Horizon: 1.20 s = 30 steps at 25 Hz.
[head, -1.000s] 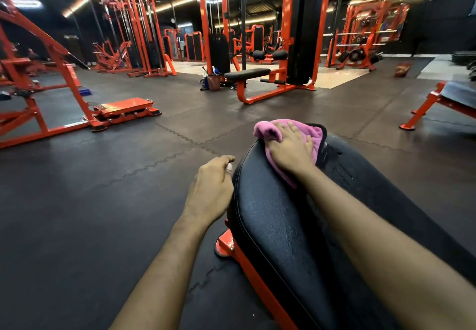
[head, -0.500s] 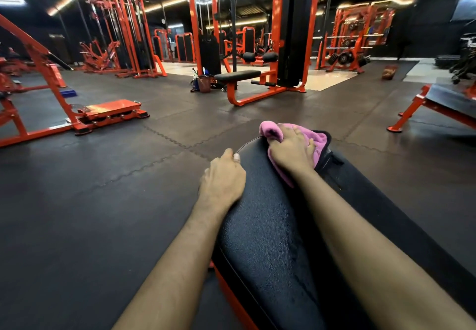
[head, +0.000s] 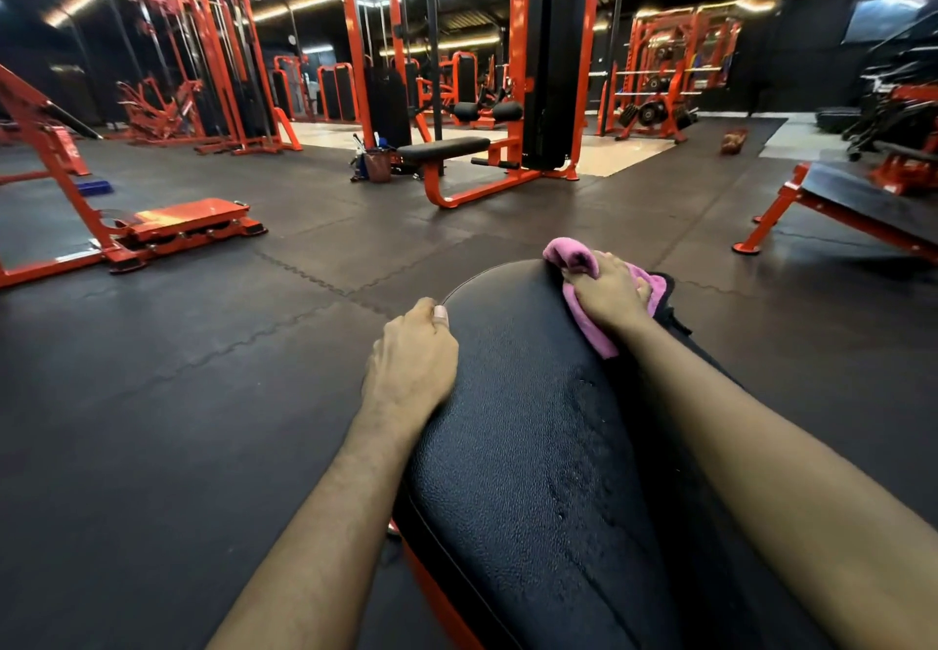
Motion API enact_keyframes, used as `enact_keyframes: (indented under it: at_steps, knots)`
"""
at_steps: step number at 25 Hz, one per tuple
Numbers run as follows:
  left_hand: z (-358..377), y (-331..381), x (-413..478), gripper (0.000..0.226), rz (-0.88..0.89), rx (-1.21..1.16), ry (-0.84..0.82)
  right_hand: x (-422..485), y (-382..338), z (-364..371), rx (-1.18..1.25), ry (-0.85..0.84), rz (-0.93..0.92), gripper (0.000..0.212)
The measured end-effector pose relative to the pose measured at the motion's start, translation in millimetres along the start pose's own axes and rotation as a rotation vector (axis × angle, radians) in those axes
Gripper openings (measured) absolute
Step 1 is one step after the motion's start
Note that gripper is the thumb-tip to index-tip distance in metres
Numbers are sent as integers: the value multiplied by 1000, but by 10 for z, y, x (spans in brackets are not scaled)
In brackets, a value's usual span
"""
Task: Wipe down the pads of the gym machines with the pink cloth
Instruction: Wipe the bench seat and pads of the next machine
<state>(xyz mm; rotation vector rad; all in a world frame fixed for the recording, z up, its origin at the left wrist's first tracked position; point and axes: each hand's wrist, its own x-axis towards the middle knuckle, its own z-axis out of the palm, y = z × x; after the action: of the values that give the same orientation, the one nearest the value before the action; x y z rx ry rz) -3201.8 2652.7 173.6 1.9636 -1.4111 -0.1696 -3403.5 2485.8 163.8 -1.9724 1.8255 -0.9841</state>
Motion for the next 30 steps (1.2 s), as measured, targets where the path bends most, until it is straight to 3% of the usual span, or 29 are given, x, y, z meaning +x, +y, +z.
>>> enact_keyframes:
  at_steps: [3, 8, 10, 16, 20, 24, 30]
  knots:
    - [3, -18, 5, 30, -11, -7, -5, 18, 168, -35, 1, 14, 36, 50]
    - [33, -43, 38, 29, 5, -13, 10, 66, 261, -126, 56, 49, 349, 38]
    - [61, -55, 50, 27, 22, -16, 26, 107, 241, -123, 47, 47, 386, 37]
    - [61, -31, 8, 29, -12, -66, 33, -103, -176, -41, 129, 22, 39, 28]
    - [-94, -108, -36, 39, -16, -224, -51, -493, -679, 42, 63, -140, -218, 49]
    - [-348, -446, -61, 46, -1, -439, -120, -912, -859, 106, 73, -205, -329, 63]
    - [-639, -503, -76, 38, 1, -475, -84, -1734, -912, 109, 57, -253, -496, 72]
